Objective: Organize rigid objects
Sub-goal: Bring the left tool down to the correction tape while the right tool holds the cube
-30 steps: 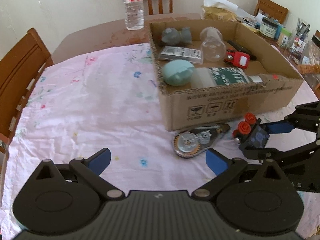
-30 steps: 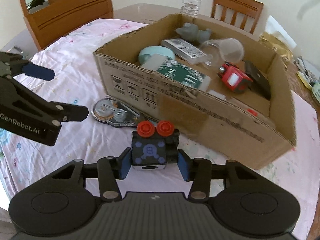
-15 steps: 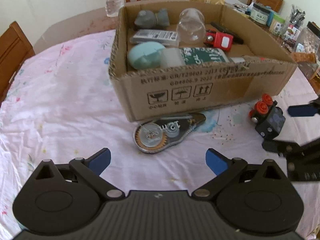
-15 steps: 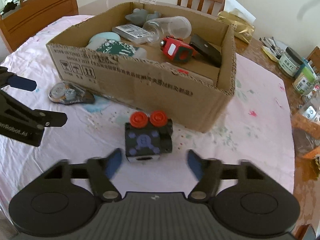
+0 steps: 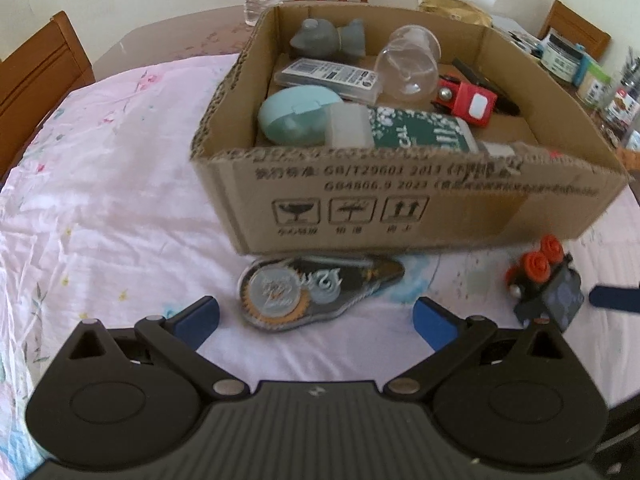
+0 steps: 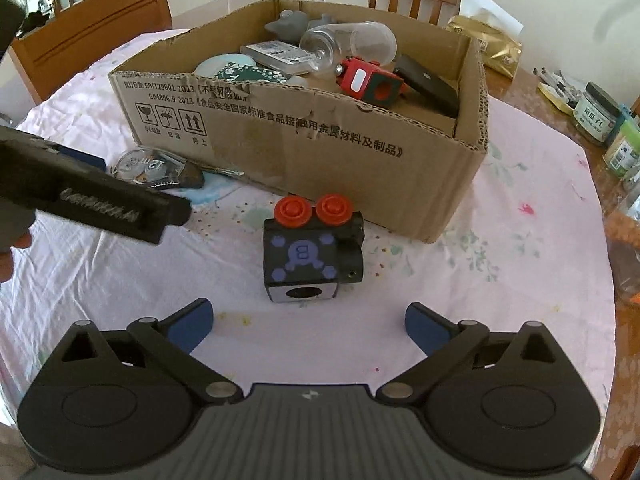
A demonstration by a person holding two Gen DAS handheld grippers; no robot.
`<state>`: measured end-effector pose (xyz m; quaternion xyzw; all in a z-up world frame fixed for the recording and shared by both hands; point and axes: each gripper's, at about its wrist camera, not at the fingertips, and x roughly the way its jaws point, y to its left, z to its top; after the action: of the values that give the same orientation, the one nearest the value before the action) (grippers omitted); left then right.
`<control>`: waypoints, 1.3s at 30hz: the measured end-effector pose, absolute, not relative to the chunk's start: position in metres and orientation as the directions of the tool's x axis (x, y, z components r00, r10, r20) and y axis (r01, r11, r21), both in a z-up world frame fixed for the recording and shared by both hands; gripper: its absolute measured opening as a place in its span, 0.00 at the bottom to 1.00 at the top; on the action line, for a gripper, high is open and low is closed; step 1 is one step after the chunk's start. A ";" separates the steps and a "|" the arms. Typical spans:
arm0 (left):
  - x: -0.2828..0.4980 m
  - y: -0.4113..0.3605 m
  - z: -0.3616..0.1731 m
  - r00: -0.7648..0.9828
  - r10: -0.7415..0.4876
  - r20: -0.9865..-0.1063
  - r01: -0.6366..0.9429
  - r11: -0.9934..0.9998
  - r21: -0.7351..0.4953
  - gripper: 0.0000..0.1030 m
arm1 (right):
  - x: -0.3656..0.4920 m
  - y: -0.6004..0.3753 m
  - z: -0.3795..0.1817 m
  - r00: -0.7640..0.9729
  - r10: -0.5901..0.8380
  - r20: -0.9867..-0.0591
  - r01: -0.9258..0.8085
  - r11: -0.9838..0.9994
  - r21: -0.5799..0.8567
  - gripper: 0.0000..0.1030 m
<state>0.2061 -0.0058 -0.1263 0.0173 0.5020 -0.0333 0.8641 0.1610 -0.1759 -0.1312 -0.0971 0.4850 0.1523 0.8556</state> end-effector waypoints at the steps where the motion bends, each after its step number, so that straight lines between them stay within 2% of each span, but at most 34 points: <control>1: 0.209 -0.008 -0.127 0.496 -0.036 -0.867 0.068 0.998 -0.003 0.99 | 0.162 -0.176 -0.131 0.483 0.166 -0.860 -0.353 0.936 -0.018 1.00; 7: 0.213 -0.010 -0.129 0.516 -0.014 -0.857 0.027 1.000 0.000 1.00 | 0.160 -0.176 -0.131 0.486 0.164 -0.858 -0.350 0.937 -0.019 1.00; 15: 0.199 0.023 -0.128 0.501 0.005 -0.865 -0.009 1.000 0.000 0.99 | 0.159 -0.177 -0.131 0.494 0.169 -0.853 -0.353 0.935 -0.019 1.00; 23: 0.208 -0.008 -0.130 0.509 -0.021 -0.861 0.039 0.999 -0.002 1.00 | 0.158 -0.176 -0.131 0.497 0.171 -0.851 -0.355 0.935 -0.019 1.00; 29: 0.218 -0.005 -0.132 0.528 0.025 -0.849 -0.046 0.999 0.000 1.00 | 0.158 -0.176 -0.131 0.501 0.169 -0.849 -0.348 0.937 -0.019 1.00; 39: 0.201 0.017 -0.134 0.543 0.003 -0.840 0.000 1.000 0.003 1.00 | 0.157 -0.176 -0.131 0.509 0.173 -0.843 -0.350 0.936 -0.020 1.00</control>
<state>0.2005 0.0172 -0.1336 0.0013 0.4781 0.0008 0.8783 0.1571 -0.1764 -0.1314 -0.0941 0.4720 0.1513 0.8634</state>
